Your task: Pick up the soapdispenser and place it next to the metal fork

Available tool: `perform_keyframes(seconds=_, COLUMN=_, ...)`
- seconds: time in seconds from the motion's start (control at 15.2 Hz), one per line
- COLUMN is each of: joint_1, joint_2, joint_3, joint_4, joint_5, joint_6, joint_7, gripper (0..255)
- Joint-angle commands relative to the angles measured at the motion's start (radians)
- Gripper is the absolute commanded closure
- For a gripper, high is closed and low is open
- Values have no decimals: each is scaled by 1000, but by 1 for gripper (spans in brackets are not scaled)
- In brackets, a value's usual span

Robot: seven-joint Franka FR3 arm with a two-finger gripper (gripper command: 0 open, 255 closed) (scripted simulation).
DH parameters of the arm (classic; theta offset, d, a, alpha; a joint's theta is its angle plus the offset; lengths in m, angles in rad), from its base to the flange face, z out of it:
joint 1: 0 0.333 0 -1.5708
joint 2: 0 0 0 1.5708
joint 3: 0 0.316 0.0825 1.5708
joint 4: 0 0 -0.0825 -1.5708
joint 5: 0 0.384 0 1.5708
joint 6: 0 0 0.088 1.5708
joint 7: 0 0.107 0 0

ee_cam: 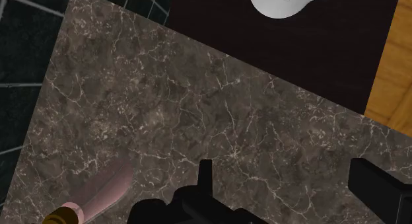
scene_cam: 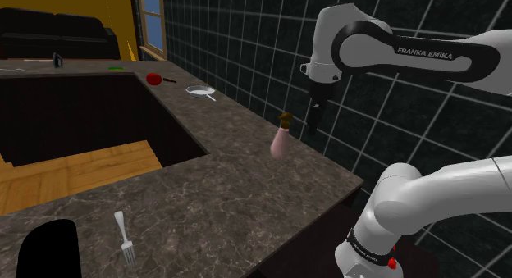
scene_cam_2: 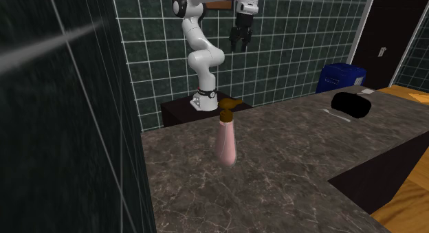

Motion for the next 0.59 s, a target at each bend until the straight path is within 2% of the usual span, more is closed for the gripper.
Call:
perform_keyframes(seconds=0.0, joint_1=0, joint_2=0, joint_3=0, joint_4=0, joint_5=0, joint_6=0, joint_7=0, gripper=0)
perform_keyframes(seconds=0.53, joint_1=-33, joint_2=183, joint_3=-207, joint_4=81, joint_5=-56, joint_6=136, joint_7=-228, gripper=0)
